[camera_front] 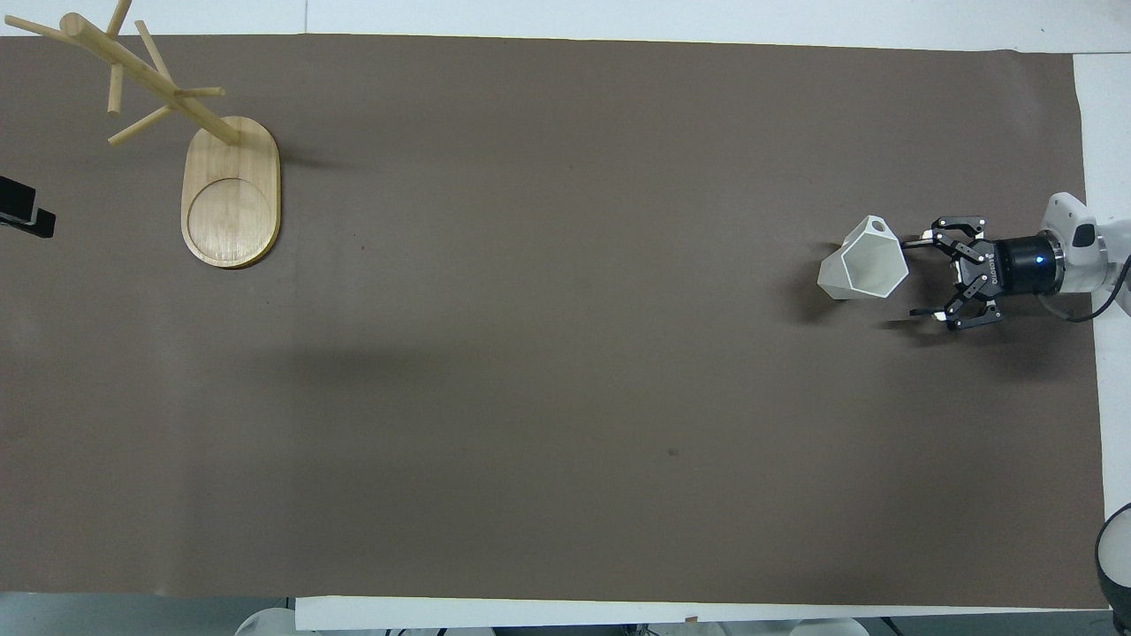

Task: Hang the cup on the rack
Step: 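Reach the right gripper to the white hexagonal cup, then close the right gripper on the white cup's rim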

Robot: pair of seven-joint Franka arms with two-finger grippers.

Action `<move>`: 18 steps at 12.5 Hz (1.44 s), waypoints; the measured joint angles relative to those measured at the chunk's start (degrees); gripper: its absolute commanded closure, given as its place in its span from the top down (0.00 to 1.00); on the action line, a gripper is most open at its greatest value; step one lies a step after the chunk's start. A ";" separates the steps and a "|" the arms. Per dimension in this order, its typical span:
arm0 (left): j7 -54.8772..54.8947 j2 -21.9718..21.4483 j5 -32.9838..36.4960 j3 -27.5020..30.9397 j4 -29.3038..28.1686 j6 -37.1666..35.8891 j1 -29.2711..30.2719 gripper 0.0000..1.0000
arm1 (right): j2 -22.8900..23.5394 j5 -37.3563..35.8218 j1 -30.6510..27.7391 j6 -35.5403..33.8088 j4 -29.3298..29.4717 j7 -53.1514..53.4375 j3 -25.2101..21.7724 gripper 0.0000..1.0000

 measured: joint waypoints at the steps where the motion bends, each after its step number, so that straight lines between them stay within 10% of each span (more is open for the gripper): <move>1: 0.00 0.00 0.00 0.00 0.00 0.00 0.00 1.00 | -0.44 0.00 0.00 0.00 -0.81 -0.98 0.34 1.00; 18: 0.00 0.00 0.00 0.00 0.00 0.00 0.00 1.00 | -1.96 5.06 5.84 4.18 -8.47 -3.91 0.72 1.00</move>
